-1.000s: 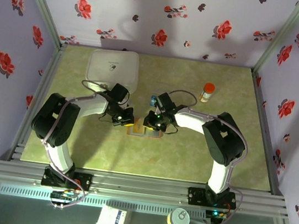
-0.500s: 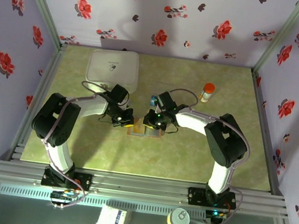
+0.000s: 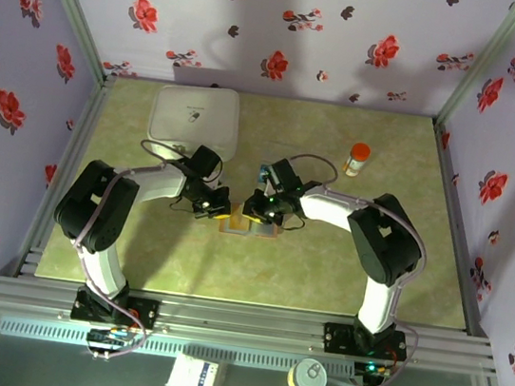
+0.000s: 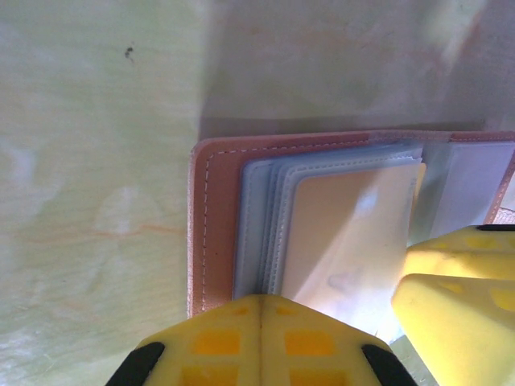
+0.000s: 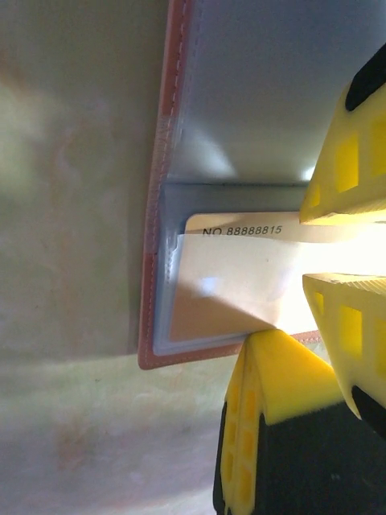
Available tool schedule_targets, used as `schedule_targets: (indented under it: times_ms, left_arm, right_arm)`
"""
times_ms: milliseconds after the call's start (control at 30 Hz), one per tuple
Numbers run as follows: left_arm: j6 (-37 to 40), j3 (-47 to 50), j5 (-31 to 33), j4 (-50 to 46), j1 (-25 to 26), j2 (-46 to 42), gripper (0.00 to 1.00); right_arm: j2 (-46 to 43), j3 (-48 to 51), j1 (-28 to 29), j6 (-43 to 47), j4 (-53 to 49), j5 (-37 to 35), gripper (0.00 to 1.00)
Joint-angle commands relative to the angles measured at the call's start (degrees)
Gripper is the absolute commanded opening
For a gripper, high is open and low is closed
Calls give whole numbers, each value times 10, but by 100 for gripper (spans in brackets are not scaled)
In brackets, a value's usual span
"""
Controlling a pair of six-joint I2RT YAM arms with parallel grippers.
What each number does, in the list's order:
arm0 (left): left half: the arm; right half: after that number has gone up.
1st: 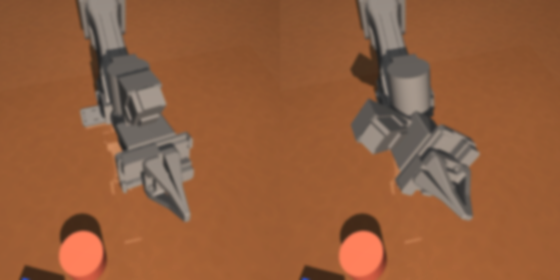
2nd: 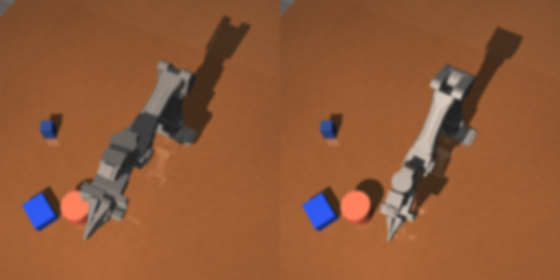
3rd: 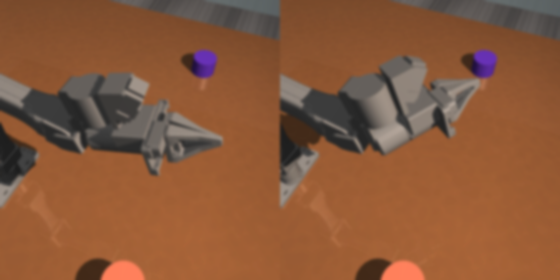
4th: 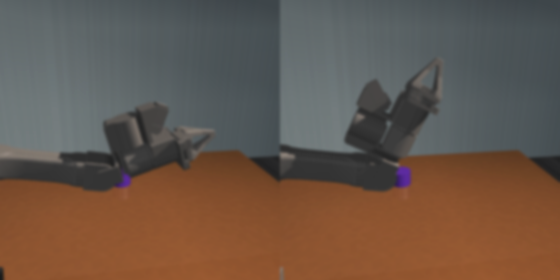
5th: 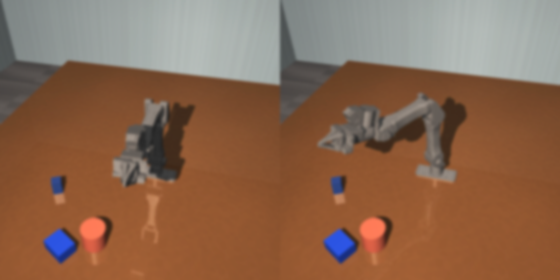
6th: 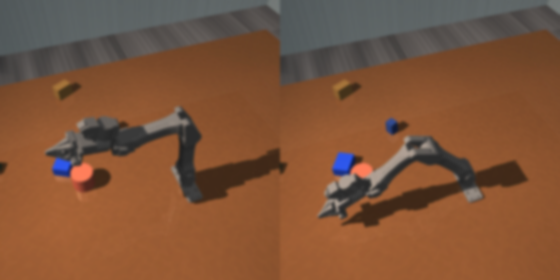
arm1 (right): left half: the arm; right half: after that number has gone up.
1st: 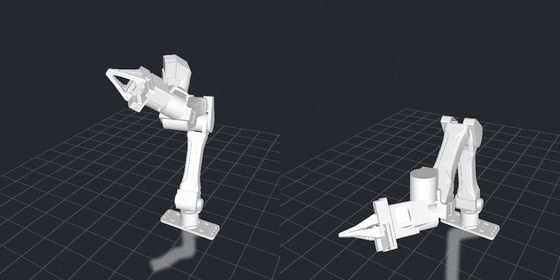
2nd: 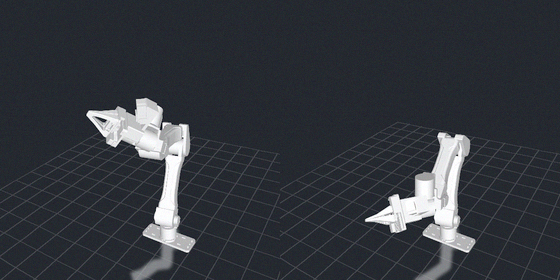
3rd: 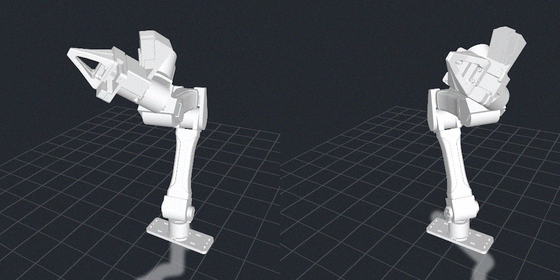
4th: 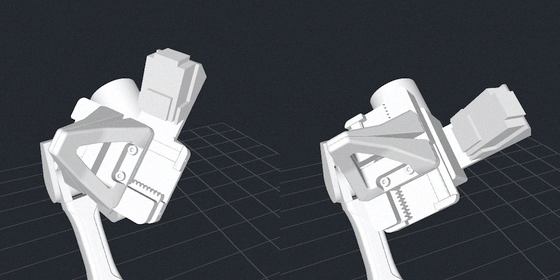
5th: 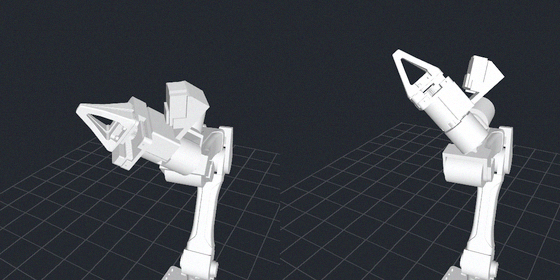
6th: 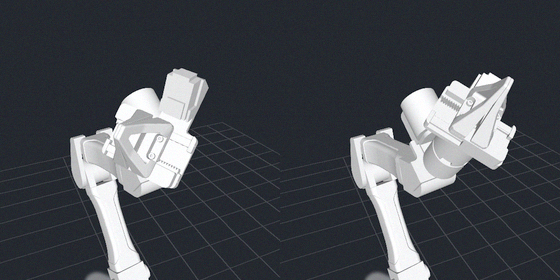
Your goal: Take the credit cards out of the card holder
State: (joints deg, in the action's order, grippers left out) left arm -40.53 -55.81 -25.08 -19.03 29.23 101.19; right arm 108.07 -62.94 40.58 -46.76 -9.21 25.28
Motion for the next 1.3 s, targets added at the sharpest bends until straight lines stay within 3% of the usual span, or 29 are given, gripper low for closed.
schedule_targets:
  times_ms: [0, 100, 267, 633, 1267]
  left_arm:
    - [-5, 13, 11, -11, -3, 10, 0]
    - [-6, 13, 12, -10, -3, 9, 0]
    - [-6, 13, 11, -11, -3, 10, 0]
    - [-5, 12, 12, -9, -2, 12, 0]
    - [1, -30, 12, -49, -4, -27, 0]
  right_arm:
    - [15, -6, 4, -6, 11, 13, 24]
    - [19, -4, 5, -9, 25, 25, 17]
    - [25, -2, 6, -23, 58, 45, 17]
    - [12, -28, 7, 19, -67, -38, 24]
    - [-37, -27, 8, 23, -64, -49, 25]
